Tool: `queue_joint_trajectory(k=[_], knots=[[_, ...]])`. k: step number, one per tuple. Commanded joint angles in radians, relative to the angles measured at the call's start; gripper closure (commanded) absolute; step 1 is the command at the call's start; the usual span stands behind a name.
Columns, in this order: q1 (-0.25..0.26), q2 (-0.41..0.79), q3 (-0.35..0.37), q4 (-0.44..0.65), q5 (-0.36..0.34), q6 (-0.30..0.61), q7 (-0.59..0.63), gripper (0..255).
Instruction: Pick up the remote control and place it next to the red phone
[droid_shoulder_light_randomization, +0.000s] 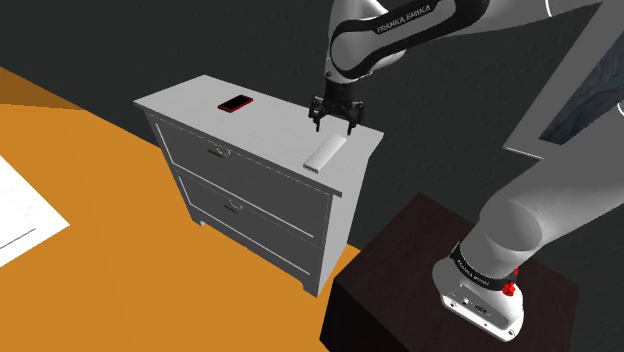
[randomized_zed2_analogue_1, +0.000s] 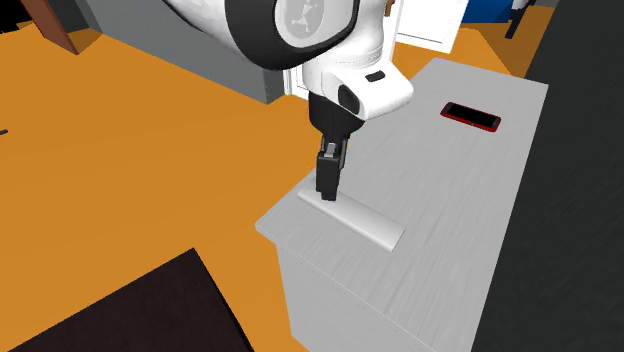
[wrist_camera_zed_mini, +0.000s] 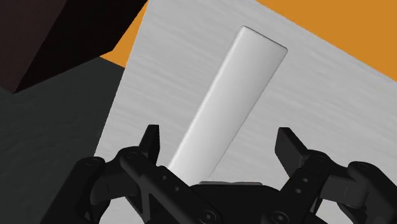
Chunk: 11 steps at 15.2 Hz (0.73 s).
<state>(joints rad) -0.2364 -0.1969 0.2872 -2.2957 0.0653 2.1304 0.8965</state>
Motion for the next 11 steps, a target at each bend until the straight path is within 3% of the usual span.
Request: queue_joint_trajectory(k=[1,4,11], knots=[[-0.019,0.08,0.013,0.023,-0.032,0.041,0.108,0],[-0.039,0.19,0.015,0.061,-0.082,0.086,0.256,0],[-0.036,0.242,0.011,0.028,-0.104,0.167,0.277,0]])
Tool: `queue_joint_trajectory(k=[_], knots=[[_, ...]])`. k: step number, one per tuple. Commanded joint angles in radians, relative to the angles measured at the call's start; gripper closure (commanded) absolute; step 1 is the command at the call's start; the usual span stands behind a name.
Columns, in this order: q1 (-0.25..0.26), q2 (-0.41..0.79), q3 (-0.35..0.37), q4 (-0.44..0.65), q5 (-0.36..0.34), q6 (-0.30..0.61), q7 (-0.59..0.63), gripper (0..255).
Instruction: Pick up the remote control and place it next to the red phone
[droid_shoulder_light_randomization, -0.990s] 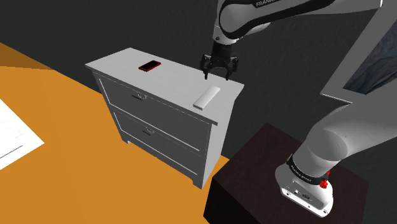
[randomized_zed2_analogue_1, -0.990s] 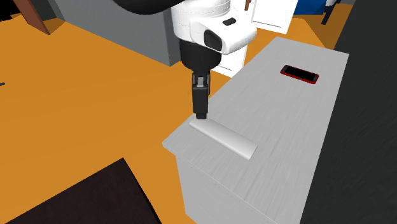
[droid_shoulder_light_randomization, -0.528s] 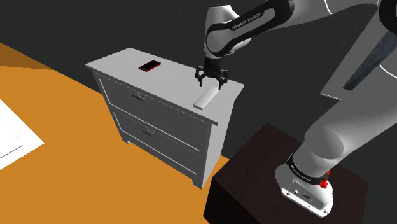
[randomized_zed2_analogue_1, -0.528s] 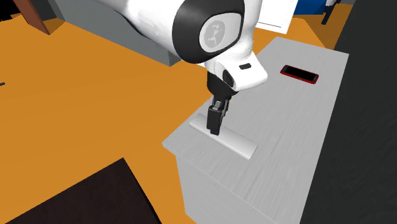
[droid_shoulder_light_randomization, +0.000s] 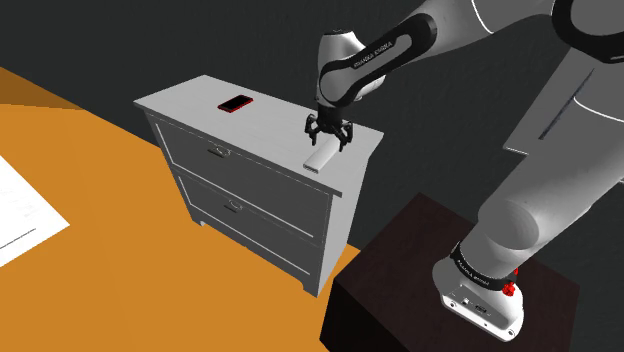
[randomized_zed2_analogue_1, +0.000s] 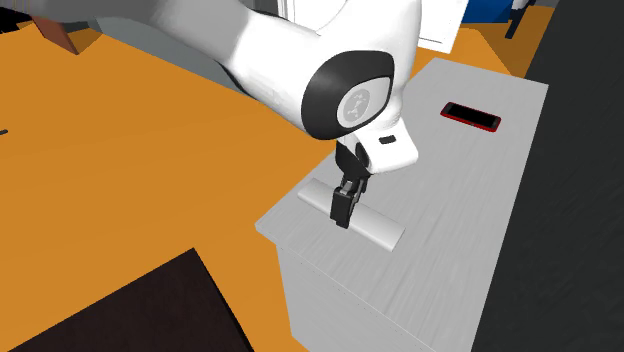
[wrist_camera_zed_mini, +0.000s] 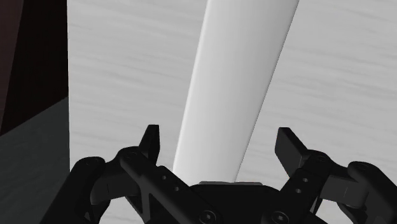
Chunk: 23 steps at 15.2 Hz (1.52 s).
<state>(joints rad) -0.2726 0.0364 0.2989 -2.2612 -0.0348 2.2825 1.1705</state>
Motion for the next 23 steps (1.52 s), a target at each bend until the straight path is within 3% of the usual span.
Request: queue_joint_trajectory(k=[1,9,10,19,23], knots=[[0.0,0.023,-0.001,-0.014,-0.01,0.036,0.008,0],[0.0,0.023,-0.001,-0.014,-0.01,0.036,0.007,0],[0.0,0.023,-0.001,-0.014,-0.01,0.036,0.007,255],[0.0,0.023,-0.001,-0.014,-0.01,0.036,0.008,255],[-0.001,-0.012,0.0,0.006,0.005,-0.017,-0.004,255]])
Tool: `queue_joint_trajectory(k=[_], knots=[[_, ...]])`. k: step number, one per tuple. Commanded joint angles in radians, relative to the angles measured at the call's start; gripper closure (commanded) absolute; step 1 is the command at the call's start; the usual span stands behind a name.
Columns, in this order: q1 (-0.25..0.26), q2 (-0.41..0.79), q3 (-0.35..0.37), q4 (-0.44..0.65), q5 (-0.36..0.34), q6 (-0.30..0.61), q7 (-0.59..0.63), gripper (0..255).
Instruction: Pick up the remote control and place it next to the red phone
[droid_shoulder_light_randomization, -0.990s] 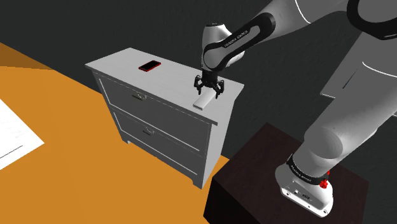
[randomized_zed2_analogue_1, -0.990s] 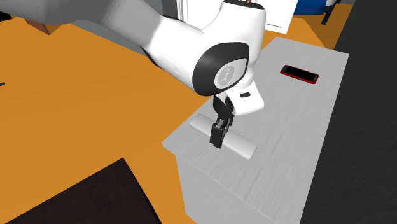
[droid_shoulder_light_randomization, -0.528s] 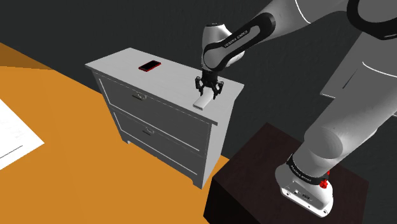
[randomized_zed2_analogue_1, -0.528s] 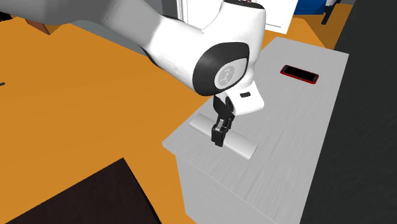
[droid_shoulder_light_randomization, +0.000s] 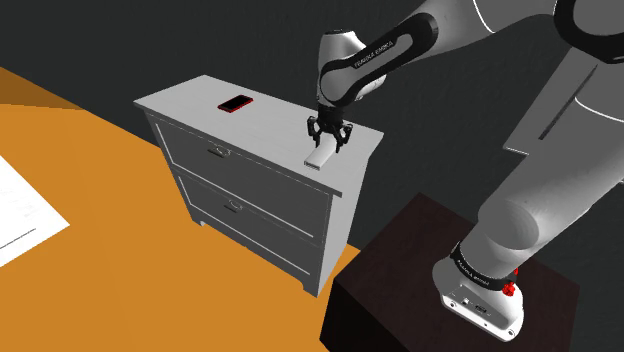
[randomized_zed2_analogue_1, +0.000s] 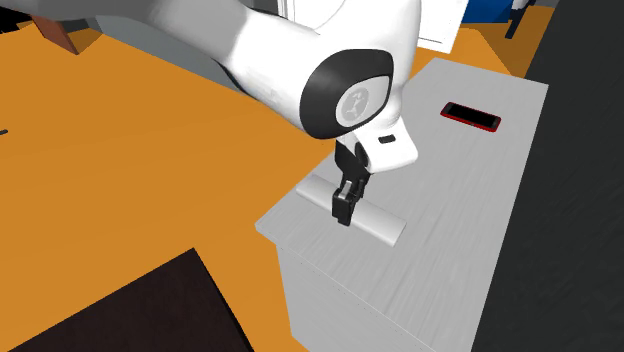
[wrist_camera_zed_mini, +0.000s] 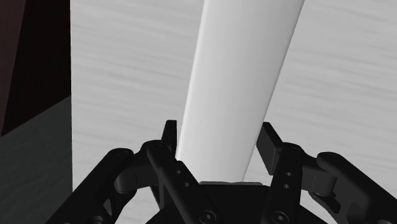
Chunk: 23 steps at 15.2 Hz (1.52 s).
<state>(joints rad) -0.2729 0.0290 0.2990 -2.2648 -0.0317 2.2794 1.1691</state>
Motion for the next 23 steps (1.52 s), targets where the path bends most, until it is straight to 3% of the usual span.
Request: queue_joint_trajectory(k=[1,13,23], knots=[[-0.001,-0.013,0.0,0.015,0.005,-0.027,-0.005,255],[-0.002,-0.092,-0.003,0.095,0.035,-0.183,-0.029,255],[0.045,0.319,0.001,0.625,-0.094,-0.322,0.057,255]])
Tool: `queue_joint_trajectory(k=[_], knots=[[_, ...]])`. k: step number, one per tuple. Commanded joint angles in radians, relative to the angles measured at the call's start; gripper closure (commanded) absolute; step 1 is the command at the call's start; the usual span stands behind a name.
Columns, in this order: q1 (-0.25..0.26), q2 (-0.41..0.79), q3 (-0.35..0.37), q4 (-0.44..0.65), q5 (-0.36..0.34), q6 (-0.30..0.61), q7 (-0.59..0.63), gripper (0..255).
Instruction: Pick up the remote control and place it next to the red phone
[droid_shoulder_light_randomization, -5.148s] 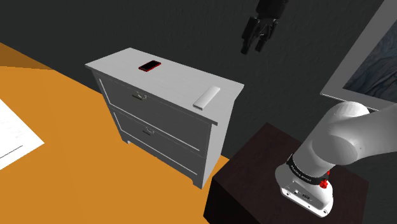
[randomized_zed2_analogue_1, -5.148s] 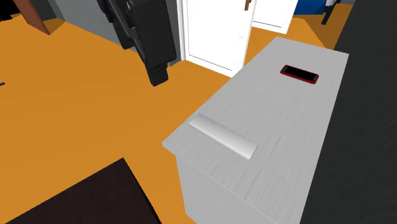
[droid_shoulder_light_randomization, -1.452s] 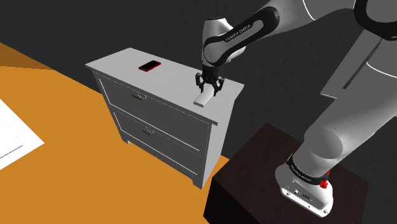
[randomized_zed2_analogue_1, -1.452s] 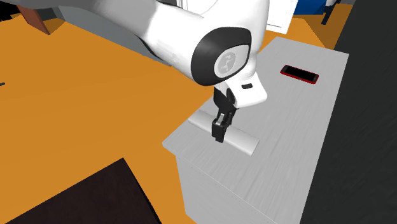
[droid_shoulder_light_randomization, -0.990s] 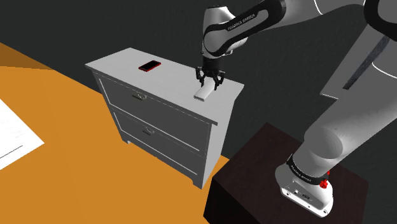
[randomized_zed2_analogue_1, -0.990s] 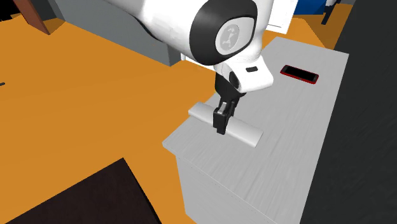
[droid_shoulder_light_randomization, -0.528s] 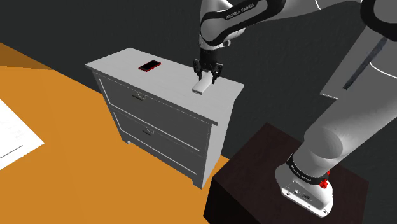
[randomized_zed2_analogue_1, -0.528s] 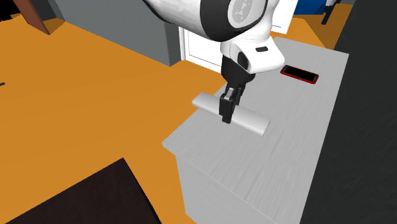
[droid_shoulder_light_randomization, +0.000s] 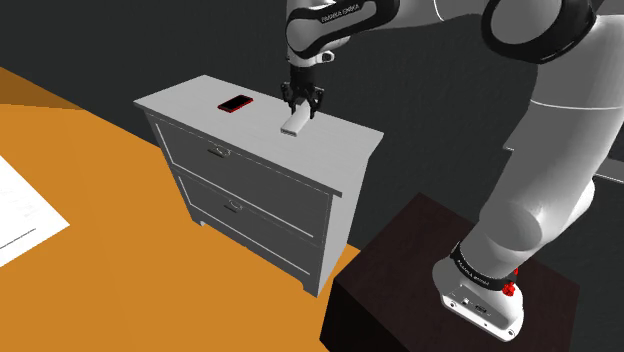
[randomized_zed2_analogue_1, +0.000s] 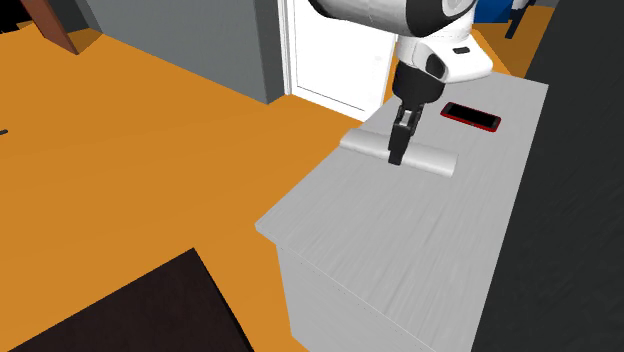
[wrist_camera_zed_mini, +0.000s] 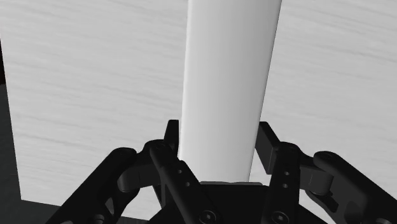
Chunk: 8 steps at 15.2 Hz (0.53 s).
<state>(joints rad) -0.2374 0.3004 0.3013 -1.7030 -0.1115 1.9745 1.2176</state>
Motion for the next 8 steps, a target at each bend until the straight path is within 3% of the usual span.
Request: queue_joint_trajectory(k=[1,5,8], knots=[[0.02,0.092,-0.004,0.128,-0.025,-0.04,0.013,255],[0.071,0.291,-0.018,0.437,-0.066,-0.154,0.022,255],[0.13,0.496,-0.036,0.784,-0.093,-0.294,0.011,255]])
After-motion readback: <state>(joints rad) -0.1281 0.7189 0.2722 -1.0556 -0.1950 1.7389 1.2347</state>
